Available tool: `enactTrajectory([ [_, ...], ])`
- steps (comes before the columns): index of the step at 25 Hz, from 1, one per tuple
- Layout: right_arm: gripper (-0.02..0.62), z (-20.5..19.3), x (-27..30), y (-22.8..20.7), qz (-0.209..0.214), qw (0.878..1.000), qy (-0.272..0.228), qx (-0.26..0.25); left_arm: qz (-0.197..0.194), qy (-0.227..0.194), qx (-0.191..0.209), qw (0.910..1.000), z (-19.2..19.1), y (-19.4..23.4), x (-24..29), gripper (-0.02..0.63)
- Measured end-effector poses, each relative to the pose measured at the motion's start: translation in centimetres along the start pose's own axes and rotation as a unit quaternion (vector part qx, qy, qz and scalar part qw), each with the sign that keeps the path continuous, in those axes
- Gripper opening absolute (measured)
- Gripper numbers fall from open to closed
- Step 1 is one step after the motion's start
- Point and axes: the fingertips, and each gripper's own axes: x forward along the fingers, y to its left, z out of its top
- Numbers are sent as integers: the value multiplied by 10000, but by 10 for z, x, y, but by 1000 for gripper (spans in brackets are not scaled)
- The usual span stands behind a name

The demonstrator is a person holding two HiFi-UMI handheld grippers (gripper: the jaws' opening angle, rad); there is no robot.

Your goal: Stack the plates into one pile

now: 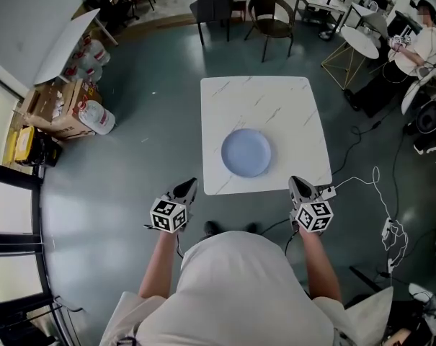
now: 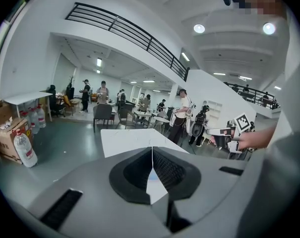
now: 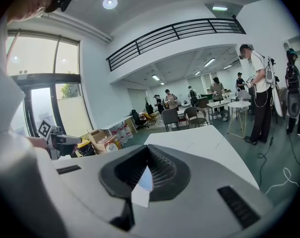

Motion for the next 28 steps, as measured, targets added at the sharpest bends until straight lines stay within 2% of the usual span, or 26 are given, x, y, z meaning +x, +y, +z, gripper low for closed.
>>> enactTrajectory([
  [11, 23, 2, 8, 7, -10, 10000, 49, -28, -32, -1, -50, 10000, 1, 8, 0, 15],
  [28, 23, -1, 7, 8, -13, 10000, 63, 38, 57, -51, -458, 9989, -8, 17, -3, 15],
])
